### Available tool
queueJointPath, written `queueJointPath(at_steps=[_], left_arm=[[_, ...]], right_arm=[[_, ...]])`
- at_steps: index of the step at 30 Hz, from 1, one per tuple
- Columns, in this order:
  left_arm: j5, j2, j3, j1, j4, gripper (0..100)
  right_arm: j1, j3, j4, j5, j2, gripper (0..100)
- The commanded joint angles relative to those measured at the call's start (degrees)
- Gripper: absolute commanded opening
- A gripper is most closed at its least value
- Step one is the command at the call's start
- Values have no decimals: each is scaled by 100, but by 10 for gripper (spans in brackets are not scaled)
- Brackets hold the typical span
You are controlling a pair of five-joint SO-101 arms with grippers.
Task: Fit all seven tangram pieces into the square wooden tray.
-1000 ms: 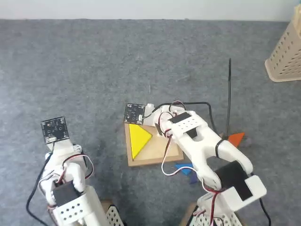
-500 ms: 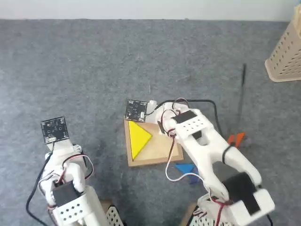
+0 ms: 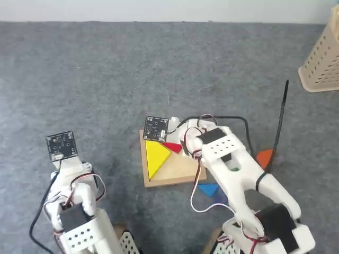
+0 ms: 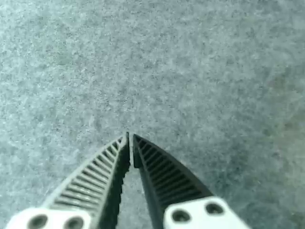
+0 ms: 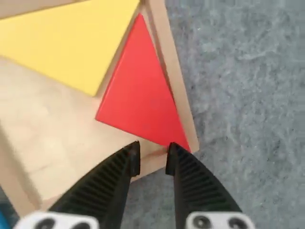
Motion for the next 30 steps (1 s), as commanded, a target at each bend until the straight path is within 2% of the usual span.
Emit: queueJointPath(at_steps=[1, 2, 16, 21, 25, 30], left_arm=[[88, -44, -48, 18, 35, 13], [88, -44, -48, 18, 35, 13], [88, -44, -48, 18, 35, 13], [88, -44, -48, 18, 35, 13], [88, -44, -48, 18, 35, 13], [88, -44, -48, 18, 35, 13]], right_arm=[[48, 44, 4, 70, -242, 26], [48, 53, -4, 70, -180, 3], [40, 53, -998, 0, 673, 19], [75, 44, -1314, -668, 673, 19], [119, 44, -1297, -870, 593, 19], [637, 62, -637, -1670, -488, 7]])
